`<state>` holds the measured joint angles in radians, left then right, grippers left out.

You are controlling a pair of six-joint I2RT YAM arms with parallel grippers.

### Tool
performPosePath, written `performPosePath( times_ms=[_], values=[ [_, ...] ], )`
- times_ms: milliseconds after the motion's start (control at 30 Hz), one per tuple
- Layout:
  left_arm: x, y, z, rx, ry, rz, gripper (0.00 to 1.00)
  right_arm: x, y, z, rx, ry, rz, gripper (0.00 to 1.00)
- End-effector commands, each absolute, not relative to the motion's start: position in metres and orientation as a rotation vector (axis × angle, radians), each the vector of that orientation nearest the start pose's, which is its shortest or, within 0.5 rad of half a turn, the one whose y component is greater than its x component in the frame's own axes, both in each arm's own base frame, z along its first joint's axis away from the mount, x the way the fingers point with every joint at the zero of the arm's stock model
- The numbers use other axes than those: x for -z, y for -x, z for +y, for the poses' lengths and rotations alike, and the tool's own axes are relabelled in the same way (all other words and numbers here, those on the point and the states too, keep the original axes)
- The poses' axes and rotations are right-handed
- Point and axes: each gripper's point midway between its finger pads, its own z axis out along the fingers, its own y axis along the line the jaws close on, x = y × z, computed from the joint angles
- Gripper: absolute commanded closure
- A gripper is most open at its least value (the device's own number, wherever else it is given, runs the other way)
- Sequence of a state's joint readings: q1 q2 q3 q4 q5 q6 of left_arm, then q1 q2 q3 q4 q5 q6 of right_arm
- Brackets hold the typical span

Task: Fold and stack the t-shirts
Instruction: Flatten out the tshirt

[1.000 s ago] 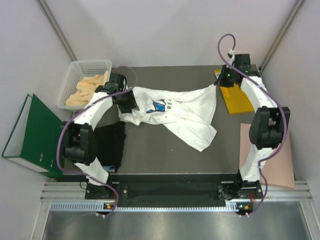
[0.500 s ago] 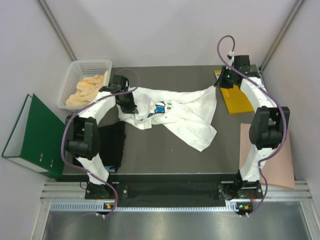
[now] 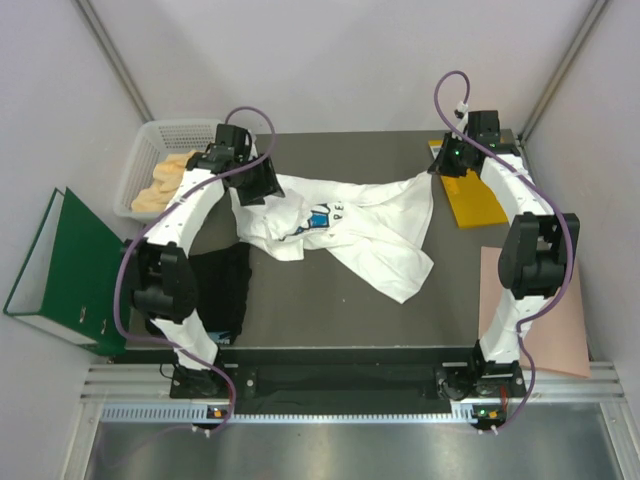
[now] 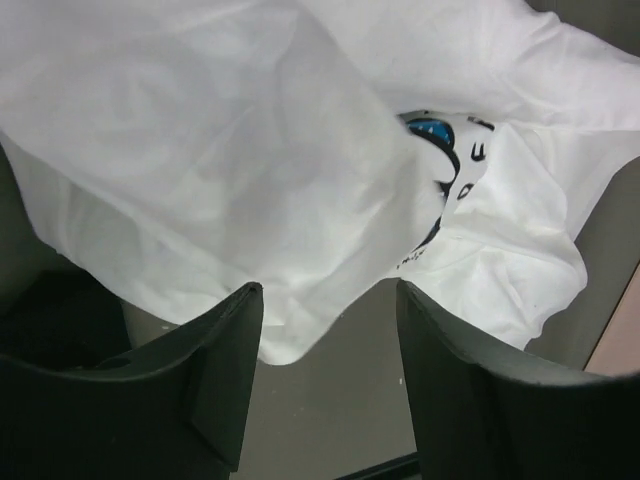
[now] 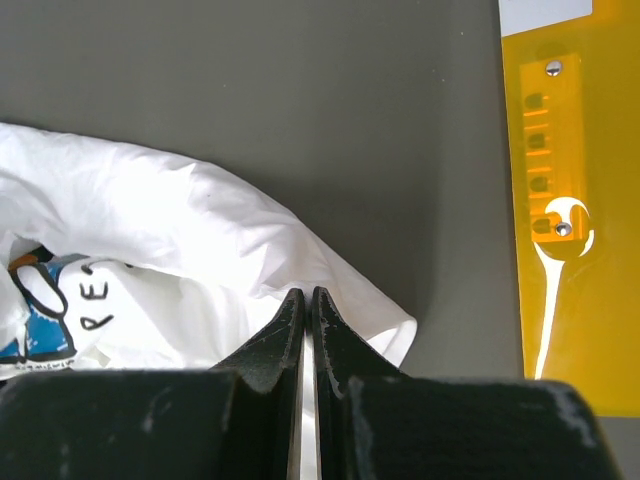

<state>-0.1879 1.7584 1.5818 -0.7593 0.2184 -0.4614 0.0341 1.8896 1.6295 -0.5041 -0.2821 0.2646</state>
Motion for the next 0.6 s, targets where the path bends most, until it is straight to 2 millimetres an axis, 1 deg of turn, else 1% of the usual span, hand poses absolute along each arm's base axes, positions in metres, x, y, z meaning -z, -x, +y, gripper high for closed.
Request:
performPosePath(
  times_ms=[0,167,233,267,300,367,400,433,467,500,533,567],
  values=[
    [-0.216,-0.41,-0.14,0.586,0.222,2.458,0.37,-0.186,-0.51,0.073,-0.488,-0.117,2.273,1.0],
    [-0.202,-0.409,-0.143,0.602,0.215,2.482,0.38,-0.183,-0.51,0.074,-0.495,-0.119,2.277,1.0],
    [-0.196,-0.405,-0.142,0.597,0.217,2.514,0.38,-0.183,-0.509,0.074,-0.495,-0.116,2.28,1.0],
    [-0.192,-0.4,-0.14,0.584,0.214,2.541,0.38,-0.183,-0.509,0.074,-0.492,-0.114,2.279,1.0],
    [-0.193,-0.397,-0.138,0.571,0.212,2.539,0.38,-0.184,-0.509,0.074,-0.495,-0.115,2.277,1.0],
    [-0.185,-0.39,-0.133,0.535,0.22,2.56,0.38,-0.182,-0.508,0.075,-0.491,-0.115,2.283,1.0],
    [-0.187,-0.386,-0.131,0.532,0.224,2.557,0.38,-0.182,-0.508,0.075,-0.491,-0.114,2.282,1.0],
    [-0.18,-0.379,-0.13,0.531,0.234,2.576,0.38,-0.18,-0.508,0.075,-0.495,-0.114,2.288,1.0],
    [-0.178,-0.375,-0.131,0.551,0.251,2.585,0.37,-0.18,-0.508,0.074,-0.493,-0.114,2.288,1.0],
    [-0.181,-0.371,-0.134,0.578,0.253,2.577,0.37,-0.179,-0.508,0.075,-0.496,-0.116,2.291,1.0],
    [-0.172,-0.363,-0.136,0.6,0.264,2.599,0.37,-0.178,-0.508,0.076,-0.499,-0.113,2.291,1.0],
    [-0.171,-0.357,-0.142,0.657,0.286,2.607,0.37,-0.177,-0.508,0.075,-0.497,-0.114,2.294,1.0]
  ],
)
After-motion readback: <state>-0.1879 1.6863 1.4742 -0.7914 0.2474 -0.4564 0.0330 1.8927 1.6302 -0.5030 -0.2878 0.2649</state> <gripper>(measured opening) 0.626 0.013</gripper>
